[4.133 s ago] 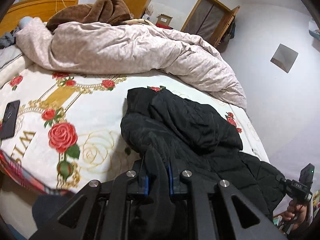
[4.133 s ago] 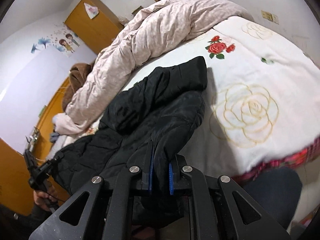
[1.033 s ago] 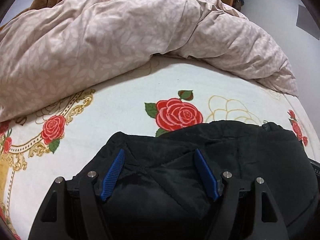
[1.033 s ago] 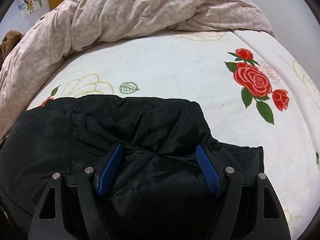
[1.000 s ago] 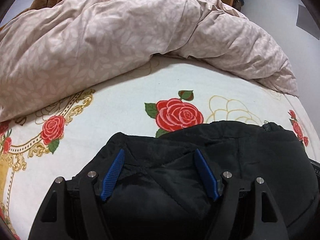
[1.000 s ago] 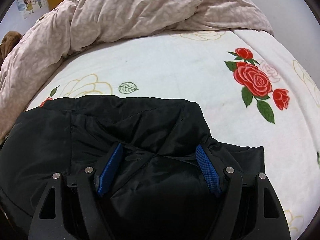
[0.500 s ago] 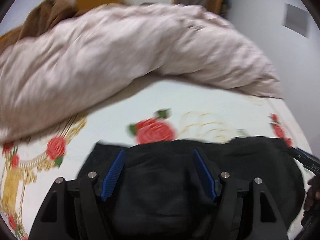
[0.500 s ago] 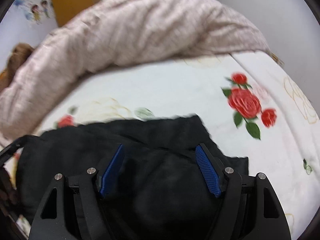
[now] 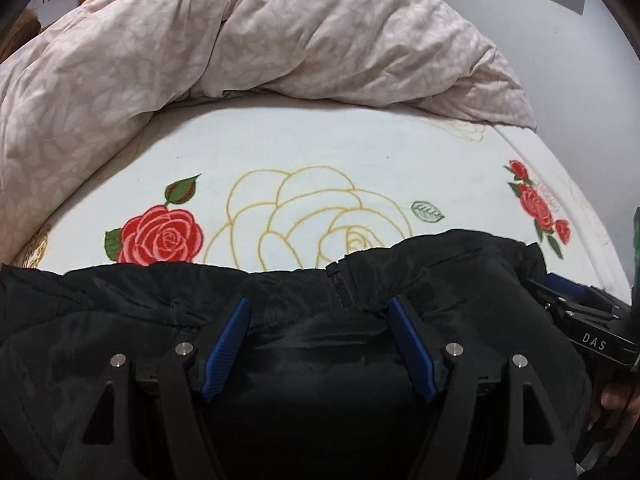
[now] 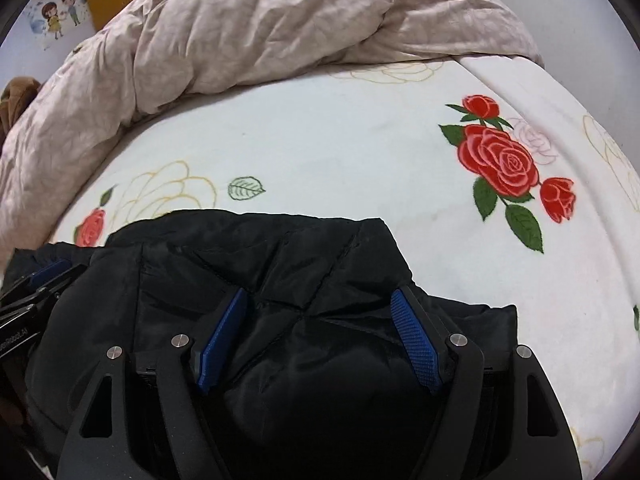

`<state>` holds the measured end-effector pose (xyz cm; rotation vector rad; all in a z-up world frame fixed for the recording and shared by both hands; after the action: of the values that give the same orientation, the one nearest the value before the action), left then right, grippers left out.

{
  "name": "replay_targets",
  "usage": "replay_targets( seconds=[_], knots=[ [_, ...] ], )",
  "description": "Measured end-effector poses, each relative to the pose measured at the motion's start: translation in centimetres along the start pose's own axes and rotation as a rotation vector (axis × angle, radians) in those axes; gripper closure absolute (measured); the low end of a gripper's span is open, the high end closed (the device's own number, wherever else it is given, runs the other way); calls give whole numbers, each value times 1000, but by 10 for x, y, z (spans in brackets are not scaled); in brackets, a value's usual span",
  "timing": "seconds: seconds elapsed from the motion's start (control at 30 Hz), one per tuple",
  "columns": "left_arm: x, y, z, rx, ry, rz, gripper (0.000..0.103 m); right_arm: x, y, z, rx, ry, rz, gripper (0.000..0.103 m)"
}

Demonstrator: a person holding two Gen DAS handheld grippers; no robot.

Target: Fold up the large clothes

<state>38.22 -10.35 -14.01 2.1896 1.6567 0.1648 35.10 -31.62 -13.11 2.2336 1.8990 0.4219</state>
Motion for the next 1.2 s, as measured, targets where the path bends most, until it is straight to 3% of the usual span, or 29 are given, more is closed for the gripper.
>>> replay_targets(
  seconds=[0.17, 0.3, 0.4, 0.5, 0.6, 0.7, 1.03, 1.2],
  knots=[
    [0, -2, 6, -3, 1, -7, 28, 2, -3, 7, -25, -22, -6, 30],
    [8, 0, -23, 1, -41, -19, 31, -1, -1, 1, -18, 4, -2, 30],
    [37, -6, -68, -94, -6, 1, 31, -1, -2, -17, -32, 0, 0, 30],
    [91, -14, -91, -136, 62, -43, 31, -1, -4, -43, -87, 0, -3, 30],
    [144, -23, -79, -98, 120, -126, 31, -6, -8, -39, -72, -11, 9, 30],
    [171, -37, -56, -58, 85, -195, 30, -7, -14, -25, -65, -31, -10, 30],
    [175, -40, -19, -80, 14, -258, 27, -15, -12, 1, -76, -6, 27, 29],
    [177, -36, -25, -34, 35, -256, 27, -13, -7, -7, -45, -23, 27, 29]
  ],
)
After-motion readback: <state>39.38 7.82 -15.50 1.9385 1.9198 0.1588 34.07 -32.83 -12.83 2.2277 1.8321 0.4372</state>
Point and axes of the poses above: each gripper's, at about its wrist camera, not at the fingertips, and z roughly the way its jaws point, x to its left, y to its top, the point moved 4 cm from there along z, roughly the way its jaws point, and after that the axes turned 13 degrees about x, right-handed, at the moved point
